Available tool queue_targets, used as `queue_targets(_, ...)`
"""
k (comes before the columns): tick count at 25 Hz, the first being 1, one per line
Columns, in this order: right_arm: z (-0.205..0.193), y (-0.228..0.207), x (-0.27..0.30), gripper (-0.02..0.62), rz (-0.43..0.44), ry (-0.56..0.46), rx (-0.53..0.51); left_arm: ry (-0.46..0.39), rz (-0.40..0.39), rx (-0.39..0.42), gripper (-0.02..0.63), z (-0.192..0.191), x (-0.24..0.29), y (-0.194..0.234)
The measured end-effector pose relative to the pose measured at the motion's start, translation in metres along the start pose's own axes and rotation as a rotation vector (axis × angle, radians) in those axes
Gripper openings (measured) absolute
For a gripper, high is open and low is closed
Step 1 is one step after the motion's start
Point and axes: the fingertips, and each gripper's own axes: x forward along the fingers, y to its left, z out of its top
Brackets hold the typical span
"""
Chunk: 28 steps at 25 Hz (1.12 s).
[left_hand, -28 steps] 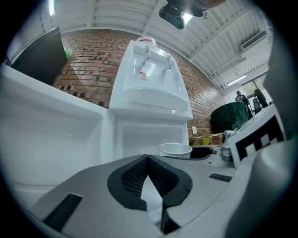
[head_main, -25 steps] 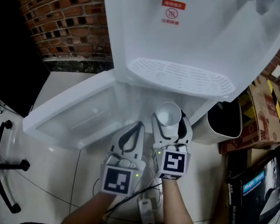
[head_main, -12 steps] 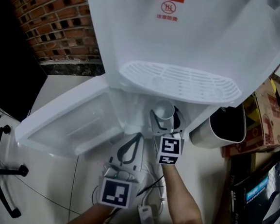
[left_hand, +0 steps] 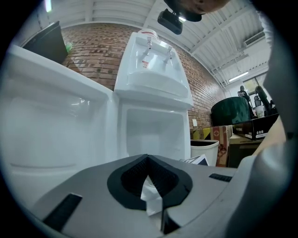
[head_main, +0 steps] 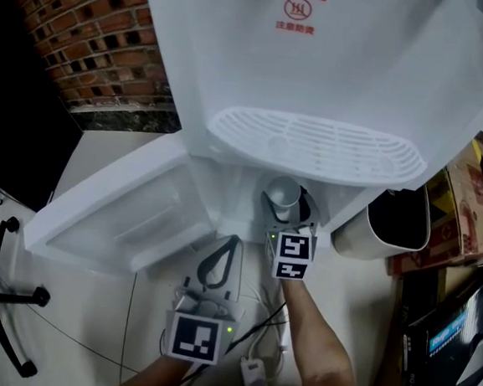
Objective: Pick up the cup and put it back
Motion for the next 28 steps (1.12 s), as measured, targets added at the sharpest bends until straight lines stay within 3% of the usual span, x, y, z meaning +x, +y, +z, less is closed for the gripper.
queue_targets(13,-0.009,-0.004,0.001,0.355,-0.013,0.023,0.018,0.002,0.006,0.007,-0.003,-0.003,-0.005,0.002)
queue_targets(16,-0.014,-0.003,0.0,0.38,-0.01,0.033,0.016,0.006,0.004,0.014,-0.003,-0.004,-0.006,0.003)
queue_targets(28,0.025,0.014,-0.05,0.38,0.0,-0.006,0.02,-0.008,0.0,0.011,-0.003,-0.001,0.002,0.0)
